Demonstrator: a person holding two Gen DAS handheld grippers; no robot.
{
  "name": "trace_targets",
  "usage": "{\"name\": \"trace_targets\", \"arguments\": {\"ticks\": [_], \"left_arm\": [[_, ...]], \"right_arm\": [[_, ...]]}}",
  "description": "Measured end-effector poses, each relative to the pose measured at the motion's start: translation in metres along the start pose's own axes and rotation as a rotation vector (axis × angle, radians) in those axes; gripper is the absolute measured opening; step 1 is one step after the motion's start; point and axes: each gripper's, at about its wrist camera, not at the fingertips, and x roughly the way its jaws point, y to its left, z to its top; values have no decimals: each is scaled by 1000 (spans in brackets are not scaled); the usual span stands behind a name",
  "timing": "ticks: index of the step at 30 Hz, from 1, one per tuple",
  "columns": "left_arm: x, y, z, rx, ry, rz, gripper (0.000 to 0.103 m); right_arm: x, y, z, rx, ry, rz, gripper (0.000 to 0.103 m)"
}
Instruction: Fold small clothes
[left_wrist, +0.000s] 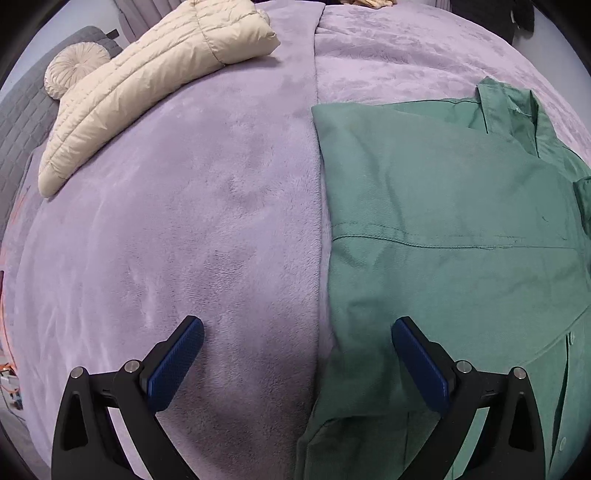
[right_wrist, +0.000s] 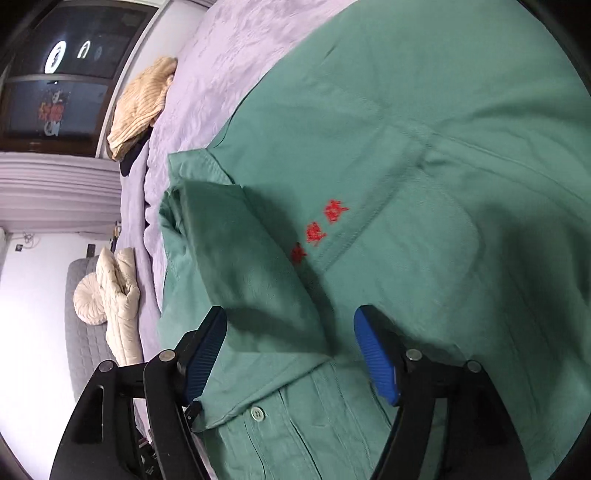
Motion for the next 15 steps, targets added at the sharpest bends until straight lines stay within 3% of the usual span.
{"name": "trace_targets", "arguments": {"ticks": [3, 7, 11, 15], "left_arm": [[-11, 6, -4, 45, -10, 19, 102], [-16, 11, -4, -2, 8, 2, 102], [-10, 10, 11, -77, 18, -50, 102], [0, 3, 44, -75, -6, -87, 102]], "right_arm": [[-7, 11, 3, -59, -23, -59, 75], [-33, 29, -7, -135, -106, -131, 75], [-27, 10, -18, -32, -3, -45, 75], [0, 12, -60, 25, 144, 98, 75]]}}
